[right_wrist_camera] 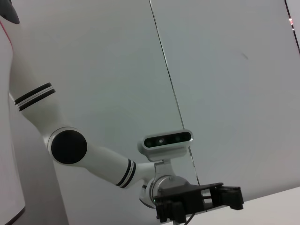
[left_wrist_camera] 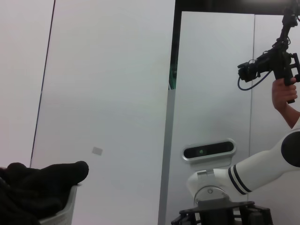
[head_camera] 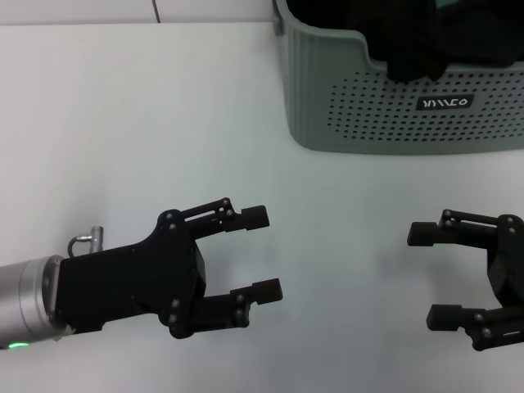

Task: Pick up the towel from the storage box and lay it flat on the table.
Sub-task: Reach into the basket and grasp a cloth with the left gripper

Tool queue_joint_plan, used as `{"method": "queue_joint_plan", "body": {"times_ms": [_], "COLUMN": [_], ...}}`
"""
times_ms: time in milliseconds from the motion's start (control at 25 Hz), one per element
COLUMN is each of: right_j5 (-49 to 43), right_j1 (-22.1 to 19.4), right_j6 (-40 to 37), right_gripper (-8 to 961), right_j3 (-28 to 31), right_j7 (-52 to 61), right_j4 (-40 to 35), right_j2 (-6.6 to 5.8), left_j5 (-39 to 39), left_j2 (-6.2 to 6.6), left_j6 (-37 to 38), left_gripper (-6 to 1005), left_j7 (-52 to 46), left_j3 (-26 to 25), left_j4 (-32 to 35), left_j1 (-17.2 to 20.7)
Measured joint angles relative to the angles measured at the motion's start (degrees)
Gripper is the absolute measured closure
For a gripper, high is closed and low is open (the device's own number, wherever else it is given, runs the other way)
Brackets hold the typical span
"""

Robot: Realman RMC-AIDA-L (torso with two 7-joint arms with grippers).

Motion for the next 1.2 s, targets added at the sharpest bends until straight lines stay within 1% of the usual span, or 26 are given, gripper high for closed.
{"method": "queue_joint_plan", "body": {"times_ms": [520, 600, 760, 880, 1000, 1120, 1200], "right_j5": [-0.2, -0.2, -0.2, -0.2, -0.2, -0.2, -0.2], "right_j1": [0.3, 0.3, -0.1, -0.3, 0.1, 0.4, 0.5], "right_j6": [0.4, 0.5, 0.7, 0.7, 1.0, 1.2, 1.3], "right_gripper": [94, 94, 94, 93, 93, 93, 93], "right_j3": [-0.5, -0.5, -0.5, -0.4, -0.5, -0.6, -0.6], "right_j7": [-0.1, -0.2, -0.4, -1.7, -3.7, -4.4, -4.6], "right_j4": [0.1, 0.1, 0.3, 1.8, 4.4, 5.5, 5.8], "right_j2": [0.0, 0.0, 0.0, 0.0, 0.0, 0.0, 0.02], "left_j5": [-0.4, -2.0, -10.7, -18.6, -25.4, -28.7, -29.3], "left_j2": [-0.1, -0.19, -0.13, 0.13, 0.17, 0.07, 0.08], "left_j6": [-0.2, -0.2, -0.3, -1.8, -8.6, -16.2, -20.5], "left_gripper": [266, 266, 267, 268, 268, 269, 269], "left_j7": [0.0, 0.0, -0.7, -4.3, -12.7, -20.5, -25.3], "left_j3": [-0.2, -0.3, -0.5, -0.6, -0.6, -0.6, -0.6], "left_j4": [-0.5, -0.6, -1.2, -1.2, -1.3, -1.9, -2.2], "left_j1": [-0.1, -0.1, -1.1, -2.9, -6.8, -10.6, -13.3]}}
